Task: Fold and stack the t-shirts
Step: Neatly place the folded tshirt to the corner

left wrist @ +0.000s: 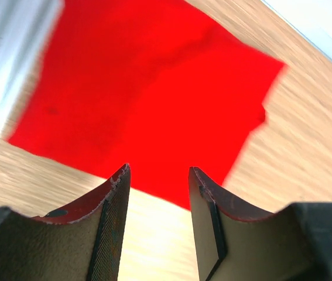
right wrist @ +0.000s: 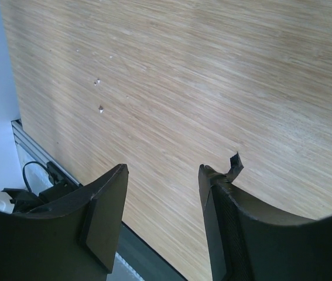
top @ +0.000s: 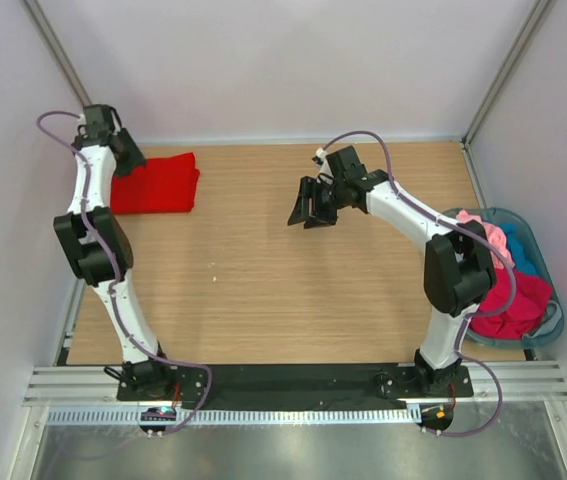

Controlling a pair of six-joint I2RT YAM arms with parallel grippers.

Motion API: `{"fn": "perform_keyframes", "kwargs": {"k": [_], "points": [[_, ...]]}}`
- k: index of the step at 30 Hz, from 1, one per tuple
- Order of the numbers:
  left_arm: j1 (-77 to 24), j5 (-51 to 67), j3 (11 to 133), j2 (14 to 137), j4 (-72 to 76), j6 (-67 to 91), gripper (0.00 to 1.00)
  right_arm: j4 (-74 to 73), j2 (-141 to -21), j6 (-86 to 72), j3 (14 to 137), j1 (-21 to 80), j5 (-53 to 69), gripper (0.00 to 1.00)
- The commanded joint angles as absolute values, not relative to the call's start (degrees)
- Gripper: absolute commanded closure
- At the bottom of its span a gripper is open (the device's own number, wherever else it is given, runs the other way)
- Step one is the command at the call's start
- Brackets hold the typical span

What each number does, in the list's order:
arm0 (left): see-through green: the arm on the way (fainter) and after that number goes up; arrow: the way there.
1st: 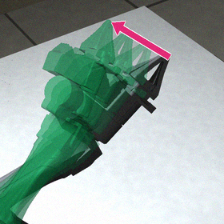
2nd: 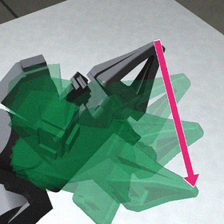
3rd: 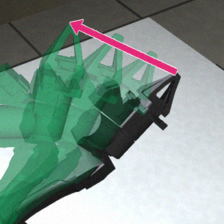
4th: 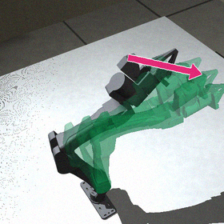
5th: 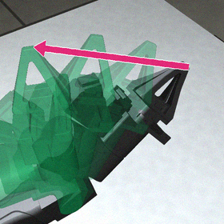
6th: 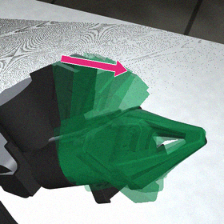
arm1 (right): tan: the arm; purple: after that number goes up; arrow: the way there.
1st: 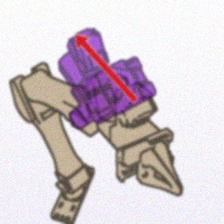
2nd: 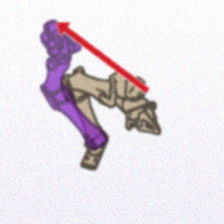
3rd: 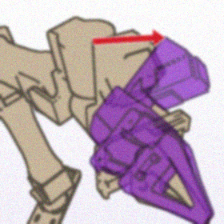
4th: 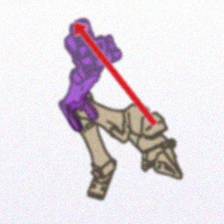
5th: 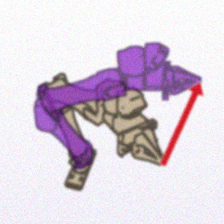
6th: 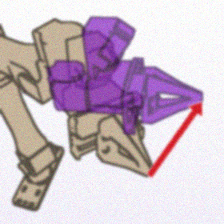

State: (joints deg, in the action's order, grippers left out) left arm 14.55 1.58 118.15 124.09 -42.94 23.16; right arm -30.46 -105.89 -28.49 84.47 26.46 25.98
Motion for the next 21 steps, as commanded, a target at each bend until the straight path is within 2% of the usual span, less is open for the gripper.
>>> {"fn": "perform_keyframes", "kwargs": {"k": [1,7,8,11,21], "points": [[11.34,0.53,114.27,121.38,-44.03,21.36,0.55,-29.53,-100.64,-28.21,83.76,26.45,27.51,0.41],[6.42,5.71,111.36,121.73,-42.72,20.31,0.66,-28.83,-97.91,-28.12,80.86,26.45,27.77,0.41],[5.46,6.93,110.31,122.25,-42.54,20.39,0.73,-28.83,-97.65,-28.3,80.69,26.37,27.86,0.41],[3.96,8.96,107.76,123.22,-39.65,21.27,0.79,-28.3,-96.51,-28.39,80.07,26.37,27.77,0.41],[2.11,8.78,102.13,127.53,-37.88,21.18,0.83,-28.74,-94.4,-28.56,79.19,25.58,26.72,0.41]]}}
